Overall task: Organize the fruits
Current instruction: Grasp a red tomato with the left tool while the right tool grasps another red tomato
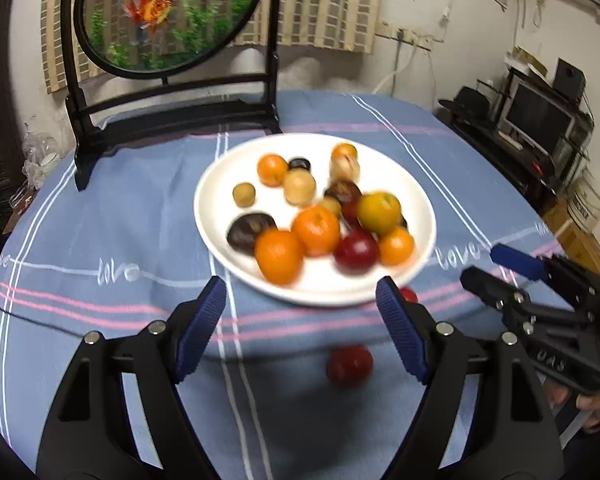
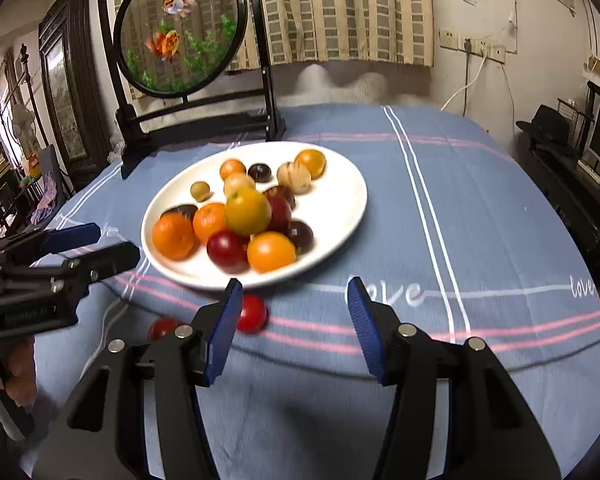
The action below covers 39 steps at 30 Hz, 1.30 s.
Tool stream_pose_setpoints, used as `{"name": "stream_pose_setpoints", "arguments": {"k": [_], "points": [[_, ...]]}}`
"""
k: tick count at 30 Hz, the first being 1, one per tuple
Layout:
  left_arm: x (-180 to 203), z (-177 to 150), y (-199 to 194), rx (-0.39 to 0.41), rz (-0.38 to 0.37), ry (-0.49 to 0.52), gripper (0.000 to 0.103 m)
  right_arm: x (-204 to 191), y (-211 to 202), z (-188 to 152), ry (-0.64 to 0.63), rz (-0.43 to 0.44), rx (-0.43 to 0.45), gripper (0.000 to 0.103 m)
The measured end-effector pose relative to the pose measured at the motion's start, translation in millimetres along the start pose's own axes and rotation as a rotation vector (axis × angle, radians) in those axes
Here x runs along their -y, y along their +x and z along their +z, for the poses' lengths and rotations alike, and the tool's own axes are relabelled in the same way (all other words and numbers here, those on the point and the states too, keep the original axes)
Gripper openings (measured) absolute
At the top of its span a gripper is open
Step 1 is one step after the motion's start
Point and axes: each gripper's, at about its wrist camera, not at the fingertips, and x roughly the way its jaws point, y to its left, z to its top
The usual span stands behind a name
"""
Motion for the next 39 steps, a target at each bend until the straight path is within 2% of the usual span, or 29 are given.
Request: {"name": "stream_pose_setpoints", "arguments": {"k": [5,11,13,14,15,16,17,18,20,29,38,39], "points": [[13.3,-25.5,2.2,-0.045,-0.011,0.033,0.079,1.5,-5.4,-10.5,0.006,0.008,-0.007,0.055],[20.5,-41.0,18.9,-0.099,-0.017,0.048,0.079,5.4,-3.0,-17.9,0.028,0.016,-0.018,0.055],[21.0,-43.4,26.3,-0.114,-0.019,0.048,0.076,5.9,-2.4,-18.4,0.028,0.016,-0.017,0.055],[22.3,-44.2,30.5,-0.122,-0.022,0.05,0.073,6.6,-1.9,-18.5,0.029,0.018,-0.018,0.055],[23.5,-45.2,33.5,-0.129,-0.024,0.054,0.059,7.0,-1.1,-18.9,0.03,0.019,-0.02,0.054],[23.9,-45.3,38.1,-0.142,-0.03,0.057,0.039,7.0,-0.4,-19.0,0.03,0.019,-0.022,0.054],[24.4,-45.8,41.4,-0.157,-0.068,0.054,0.033,7.0,0.1,-19.8,0.031,0.021,-0.024,0.054],[25.5,-46.6,41.1,-0.156,-0.071,0.056,0.031,6.5,0.8,-20.1,0.029,0.022,-0.028,0.054],[29.9,-47.3,37.2,-0.134,-0.033,0.089,0.031,3.9,2.5,-20.5,0.021,0.024,-0.038,0.054],[12.2,-41.5,22.5,-0.116,-0.048,0.026,0.031,-20.1,24.4,-23.4,-0.058,0.031,-0.114,0.054],[3.4,-40.5,21.5,-0.111,-0.038,0.022,0.031,-45.8,60.8,-11.8,-0.126,-0.007,-0.161,0.054],[2.9,-40.4,21.5,-0.111,-0.036,0.021,0.031,-45.8,63.9,-10.6,-0.123,-0.012,-0.162,0.046]]}}
